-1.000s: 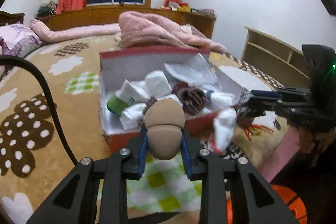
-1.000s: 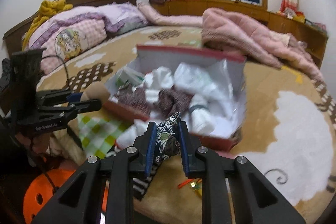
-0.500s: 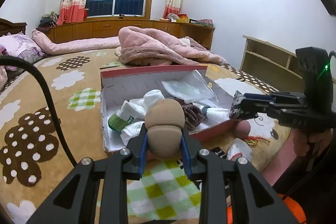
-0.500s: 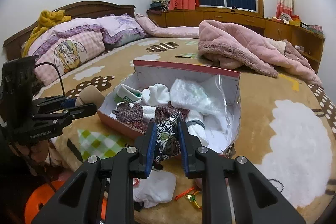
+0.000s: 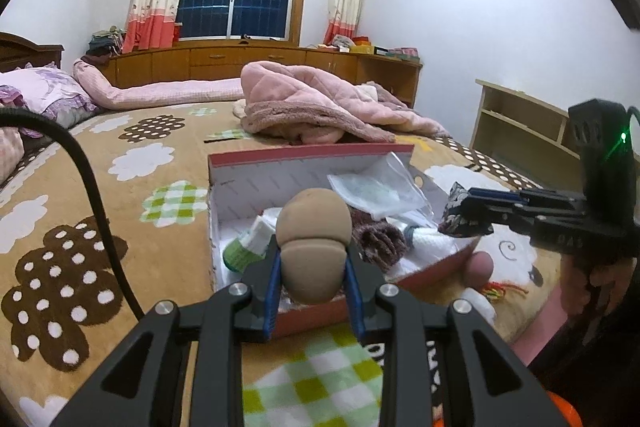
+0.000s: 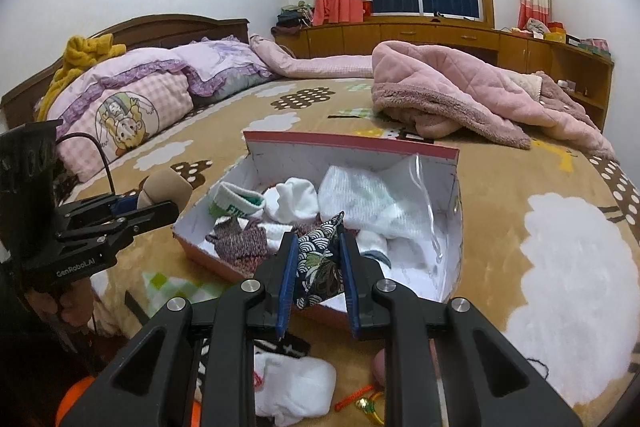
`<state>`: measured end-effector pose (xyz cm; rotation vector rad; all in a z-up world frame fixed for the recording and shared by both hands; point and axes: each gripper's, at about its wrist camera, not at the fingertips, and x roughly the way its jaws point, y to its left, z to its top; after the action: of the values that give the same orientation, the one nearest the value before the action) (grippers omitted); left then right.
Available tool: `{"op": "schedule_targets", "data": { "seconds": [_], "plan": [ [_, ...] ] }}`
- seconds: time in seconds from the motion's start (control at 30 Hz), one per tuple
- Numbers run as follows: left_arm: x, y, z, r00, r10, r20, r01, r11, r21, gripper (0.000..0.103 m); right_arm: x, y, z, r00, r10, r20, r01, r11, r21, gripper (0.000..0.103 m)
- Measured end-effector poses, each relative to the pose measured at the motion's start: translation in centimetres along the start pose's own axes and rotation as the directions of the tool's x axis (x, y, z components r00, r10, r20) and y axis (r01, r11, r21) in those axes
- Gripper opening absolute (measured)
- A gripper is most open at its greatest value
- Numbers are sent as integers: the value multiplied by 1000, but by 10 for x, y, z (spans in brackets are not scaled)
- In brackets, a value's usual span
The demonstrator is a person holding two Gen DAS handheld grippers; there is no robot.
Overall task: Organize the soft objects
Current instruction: 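Lower the beige pad into the shoebox with the left gripper while the right drops the patterned cloth in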
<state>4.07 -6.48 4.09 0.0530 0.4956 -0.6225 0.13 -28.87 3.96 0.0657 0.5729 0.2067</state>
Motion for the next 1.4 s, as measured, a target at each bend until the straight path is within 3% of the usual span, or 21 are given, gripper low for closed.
{"op": "schedule_targets", "data": {
  "seconds": [0.23, 0.43, 0.6, 0.67, 0.77, 0.93, 1.07, 1.2, 1.4],
  "plan": [
    [15, 14, 7, 1000, 17, -12, -17, 999, -36, 28, 14, -7, 5, 1000, -27, -7, 27, 999, 24, 22],
    [48, 15, 7, 997, 38, -74, -41, 999, -32, 28, 34, -9, 8, 997, -64, -36, 65, 998, 24, 22],
    [78, 20, -1, 984, 83, -157, -92, 995, -50, 29, 53, -4, 7, 994, -61, -91, 61, 998, -4, 22],
    [95, 22, -7, 969, 70, -236, -83, 996, -46, 29, 65, 2, 3, 987, -83, -139, 77, 996, -45, 22],
    [98, 21, -13, 975, 83, -205, -89, 996, -18, 31, 80, 11, -5, 976, -101, -195, 84, 992, -92, 22],
    [94, 18, -22, 987, 99, -127, -102, 995, -18, 31, 87, 8, -5, 978, -111, -179, 98, 992, -80, 24],
    [92, 18, -24, 988, 102, -116, -105, 994, -17, 33, 95, 7, -6, 978, -125, -166, 115, 991, -68, 28],
    [93, 18, -23, 988, 113, -108, -115, 993, -16, 35, 100, 18, -9, 973, -172, -155, 152, 979, -133, 36],
    [92, 18, -23, 987, 127, -99, -129, 991, -14, 38, 101, 19, -12, 971, -185, -154, 163, 976, -144, 38]
  ]
}}
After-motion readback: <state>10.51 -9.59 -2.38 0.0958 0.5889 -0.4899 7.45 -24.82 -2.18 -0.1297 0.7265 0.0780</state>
